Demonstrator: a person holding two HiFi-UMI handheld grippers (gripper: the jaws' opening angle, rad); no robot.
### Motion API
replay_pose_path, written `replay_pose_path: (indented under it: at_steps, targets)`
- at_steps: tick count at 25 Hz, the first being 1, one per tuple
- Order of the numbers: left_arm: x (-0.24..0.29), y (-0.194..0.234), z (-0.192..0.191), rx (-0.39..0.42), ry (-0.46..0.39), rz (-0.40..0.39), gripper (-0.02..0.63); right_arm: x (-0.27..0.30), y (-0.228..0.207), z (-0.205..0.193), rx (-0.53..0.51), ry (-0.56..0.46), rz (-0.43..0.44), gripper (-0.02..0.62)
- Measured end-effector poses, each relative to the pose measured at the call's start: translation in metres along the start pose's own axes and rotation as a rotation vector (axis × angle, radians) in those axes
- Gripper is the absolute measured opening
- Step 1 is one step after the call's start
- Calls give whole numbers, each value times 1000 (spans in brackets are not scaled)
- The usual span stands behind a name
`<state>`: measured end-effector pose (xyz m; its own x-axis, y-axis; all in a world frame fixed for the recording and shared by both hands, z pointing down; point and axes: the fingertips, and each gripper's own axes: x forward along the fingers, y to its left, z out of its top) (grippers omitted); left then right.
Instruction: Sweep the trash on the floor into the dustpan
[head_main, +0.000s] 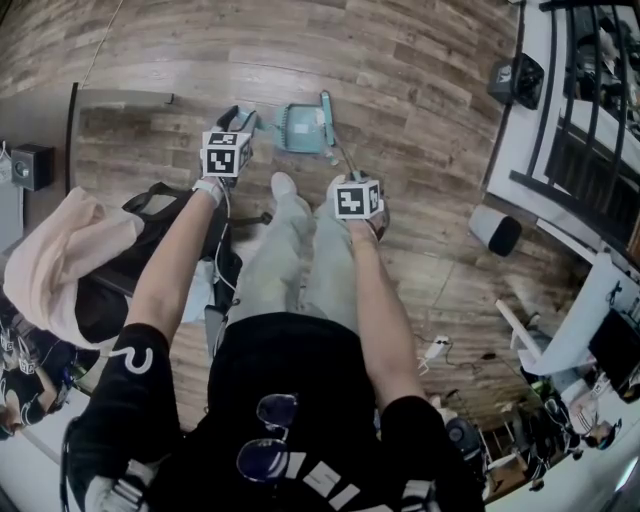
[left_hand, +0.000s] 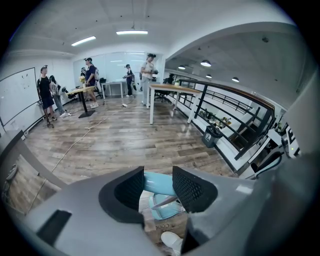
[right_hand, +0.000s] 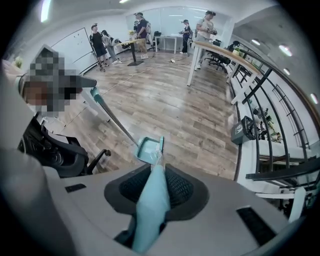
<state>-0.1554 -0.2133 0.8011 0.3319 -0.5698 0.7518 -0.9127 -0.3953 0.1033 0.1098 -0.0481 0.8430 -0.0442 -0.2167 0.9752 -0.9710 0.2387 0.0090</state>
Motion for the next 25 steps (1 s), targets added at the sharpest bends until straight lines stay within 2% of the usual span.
replay_pose_path:
  at_steps: [3, 7, 12, 17, 25]
  targets:
    - [0, -1, 1, 6, 1, -7, 169, -5, 18, 9, -5, -23, 17, 84]
    - [-1, 1, 1, 14, 4, -12, 169, -10, 27, 14, 41, -43, 47, 83]
    - [0, 2, -1, 24, 16, -19, 169, -17, 8, 9, 67, -52, -9, 84]
    - [-2, 2, -3, 32, 15, -26, 169, -24, -27, -19, 110, -44, -79, 84]
    - [-1, 1, -2, 42, 18, -31, 169, -25, -71, -77, 184, 66, -188, 84]
